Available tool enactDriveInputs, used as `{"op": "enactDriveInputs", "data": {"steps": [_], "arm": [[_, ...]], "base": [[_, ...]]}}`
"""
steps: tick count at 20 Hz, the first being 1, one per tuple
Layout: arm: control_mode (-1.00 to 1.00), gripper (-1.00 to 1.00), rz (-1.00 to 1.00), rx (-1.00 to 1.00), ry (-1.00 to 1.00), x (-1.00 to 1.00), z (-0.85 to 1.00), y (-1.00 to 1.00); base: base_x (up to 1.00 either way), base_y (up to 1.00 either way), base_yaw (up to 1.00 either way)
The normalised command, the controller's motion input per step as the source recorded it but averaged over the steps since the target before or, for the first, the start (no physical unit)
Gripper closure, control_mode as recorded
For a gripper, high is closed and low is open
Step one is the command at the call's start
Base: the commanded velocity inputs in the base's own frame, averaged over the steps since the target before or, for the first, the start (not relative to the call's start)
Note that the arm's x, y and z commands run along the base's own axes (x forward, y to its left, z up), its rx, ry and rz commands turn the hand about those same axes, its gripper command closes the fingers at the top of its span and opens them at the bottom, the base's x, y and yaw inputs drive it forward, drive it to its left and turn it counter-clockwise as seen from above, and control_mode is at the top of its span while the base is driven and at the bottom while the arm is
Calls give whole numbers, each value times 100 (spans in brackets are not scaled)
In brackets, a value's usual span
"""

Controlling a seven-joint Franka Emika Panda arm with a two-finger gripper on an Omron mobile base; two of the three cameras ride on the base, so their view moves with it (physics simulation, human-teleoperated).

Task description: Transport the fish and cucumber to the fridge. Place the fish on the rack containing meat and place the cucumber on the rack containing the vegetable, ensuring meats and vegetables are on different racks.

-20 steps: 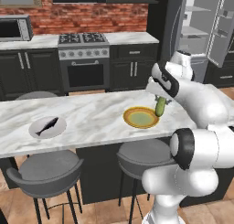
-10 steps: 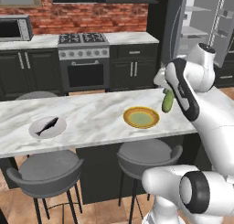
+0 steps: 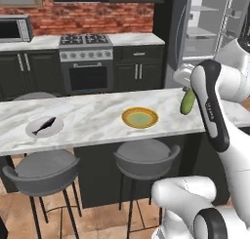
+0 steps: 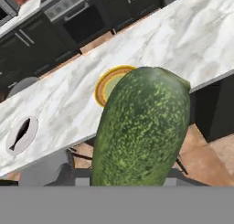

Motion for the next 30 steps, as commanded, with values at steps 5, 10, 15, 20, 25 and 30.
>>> {"op": "enactDriveInputs", "data": {"steps": [5,10,15,20,25,30], "arm": [[100,100,0,0,0,0,0,0],[100,100,0,0,0,0,0,0],[100,100,0,0,0,0,0,0],[100,100,0,0,0,0,0,0],[100,100,0,0,0,0,0,0],[100,100,0,0,0,0,0,0]], "base": [[-76,-100,0],[-4,-100,0],[61,-100,3],[74,-100,5],[77,-100,5],[48,-100,7]]}}
